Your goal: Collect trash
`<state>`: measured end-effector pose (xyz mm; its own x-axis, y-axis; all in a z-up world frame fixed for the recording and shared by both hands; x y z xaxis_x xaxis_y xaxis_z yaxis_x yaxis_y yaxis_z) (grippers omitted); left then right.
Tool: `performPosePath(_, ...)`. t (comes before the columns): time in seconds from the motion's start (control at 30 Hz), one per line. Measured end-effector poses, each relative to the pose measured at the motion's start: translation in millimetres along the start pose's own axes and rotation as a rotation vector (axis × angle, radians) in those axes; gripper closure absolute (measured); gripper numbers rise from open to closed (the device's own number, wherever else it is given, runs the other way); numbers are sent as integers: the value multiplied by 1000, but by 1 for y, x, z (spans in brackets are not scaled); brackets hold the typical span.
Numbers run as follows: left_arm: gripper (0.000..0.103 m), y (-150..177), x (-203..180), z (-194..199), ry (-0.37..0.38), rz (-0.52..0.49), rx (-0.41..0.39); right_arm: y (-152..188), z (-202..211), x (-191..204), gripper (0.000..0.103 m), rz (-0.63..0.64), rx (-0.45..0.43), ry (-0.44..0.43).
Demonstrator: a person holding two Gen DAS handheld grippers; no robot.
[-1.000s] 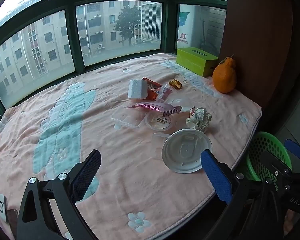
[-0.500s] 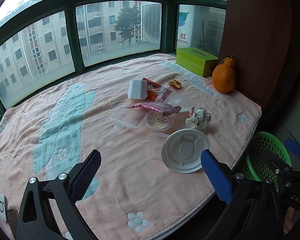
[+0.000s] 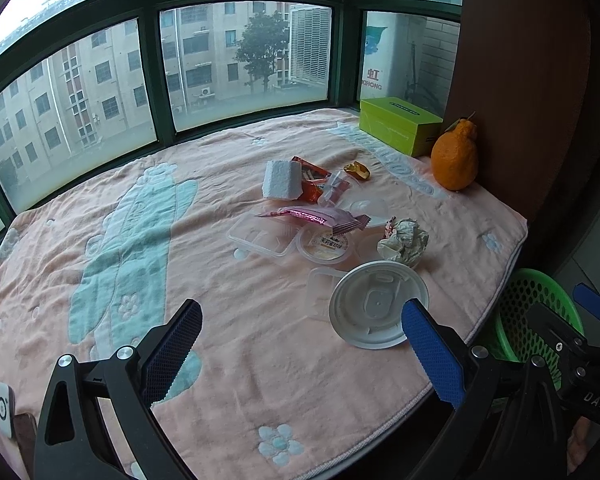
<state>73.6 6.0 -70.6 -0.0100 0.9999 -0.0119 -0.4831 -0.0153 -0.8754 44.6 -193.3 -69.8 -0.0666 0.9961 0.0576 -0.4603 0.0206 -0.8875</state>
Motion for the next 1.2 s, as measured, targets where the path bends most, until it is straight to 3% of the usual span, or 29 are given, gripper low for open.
performPosePath(1.2, 6, -4, 1, -10, -2, 13, 18, 0, -7, 0, 4, 2, 7, -3)
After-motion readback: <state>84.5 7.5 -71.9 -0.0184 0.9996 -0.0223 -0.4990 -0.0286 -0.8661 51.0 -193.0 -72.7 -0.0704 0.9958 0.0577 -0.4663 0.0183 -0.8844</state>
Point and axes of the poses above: each gripper's, at about its wrist camera, not at the fingertips, and z roughly against the way its jaws point, x to its left, y to its underside, the point moved 10 cm from there along -z, roughly the way its jaws point, and after that the axes turned 15 degrees about -x, right-handed, at the moved point
